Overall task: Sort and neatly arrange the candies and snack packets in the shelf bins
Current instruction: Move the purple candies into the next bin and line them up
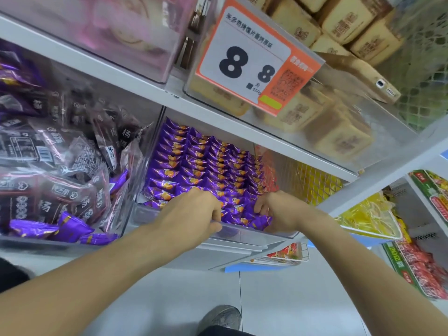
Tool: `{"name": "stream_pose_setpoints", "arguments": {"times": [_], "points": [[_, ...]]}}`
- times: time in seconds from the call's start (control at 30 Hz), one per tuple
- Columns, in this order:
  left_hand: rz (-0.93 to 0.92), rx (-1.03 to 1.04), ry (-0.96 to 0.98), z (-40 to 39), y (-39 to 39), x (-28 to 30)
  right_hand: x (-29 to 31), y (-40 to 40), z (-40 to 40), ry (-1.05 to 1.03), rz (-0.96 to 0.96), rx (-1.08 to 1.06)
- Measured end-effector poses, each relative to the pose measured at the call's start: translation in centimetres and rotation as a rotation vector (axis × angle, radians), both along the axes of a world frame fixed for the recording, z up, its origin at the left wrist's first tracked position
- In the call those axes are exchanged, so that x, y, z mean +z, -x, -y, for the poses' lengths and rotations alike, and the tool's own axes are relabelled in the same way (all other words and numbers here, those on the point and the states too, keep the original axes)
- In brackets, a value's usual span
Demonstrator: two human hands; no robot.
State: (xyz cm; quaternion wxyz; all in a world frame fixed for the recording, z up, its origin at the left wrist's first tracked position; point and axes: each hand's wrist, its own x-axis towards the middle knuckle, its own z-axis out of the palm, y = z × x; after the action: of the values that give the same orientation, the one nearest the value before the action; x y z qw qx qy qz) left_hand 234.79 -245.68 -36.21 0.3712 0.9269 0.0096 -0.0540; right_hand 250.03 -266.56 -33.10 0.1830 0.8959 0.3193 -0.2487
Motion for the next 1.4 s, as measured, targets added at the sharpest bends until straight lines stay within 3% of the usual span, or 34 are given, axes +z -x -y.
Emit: {"name": "stream_pose_setpoints", "arguments": {"times": [0.17,0.57,0.97,1.07,1.13,1.27,1.4], "points": [[0.005,0.002,0.018,0.0,-0.1,-0.1,0.6,0.3,0.6,-0.052,0.033,0.016],[0.02,-0.008,0.024,0.0,-0.2,-0.3,-0.4,0.7,0.5,-0.12,-0.093,0.047],[0.044,-0.027,0.022,-0.1,-0.3,-0.4,0.3,1.5,0.0,-0.256,-0.05,-0.101],[0.097,-0.032,0.011,0.0,0.3,-0.1,1.9,3.4,-0.6,-0.491,0.025,-0.117],[0.256,-0.036,0.018,-0.1,1.3,0.9,2.6,5.8,-1.6,-0.755,0.018,-0.151],[0.54,-0.024,0.082,-3.3,5.0,4.3,3.1,10.6,-4.9,-1.184,-0.115,-0.239],[0.558,0.087,0.002,-9.9,8.4,5.8,3.5,13.8,-9.5,-1.374,-0.264,-0.234]]}}
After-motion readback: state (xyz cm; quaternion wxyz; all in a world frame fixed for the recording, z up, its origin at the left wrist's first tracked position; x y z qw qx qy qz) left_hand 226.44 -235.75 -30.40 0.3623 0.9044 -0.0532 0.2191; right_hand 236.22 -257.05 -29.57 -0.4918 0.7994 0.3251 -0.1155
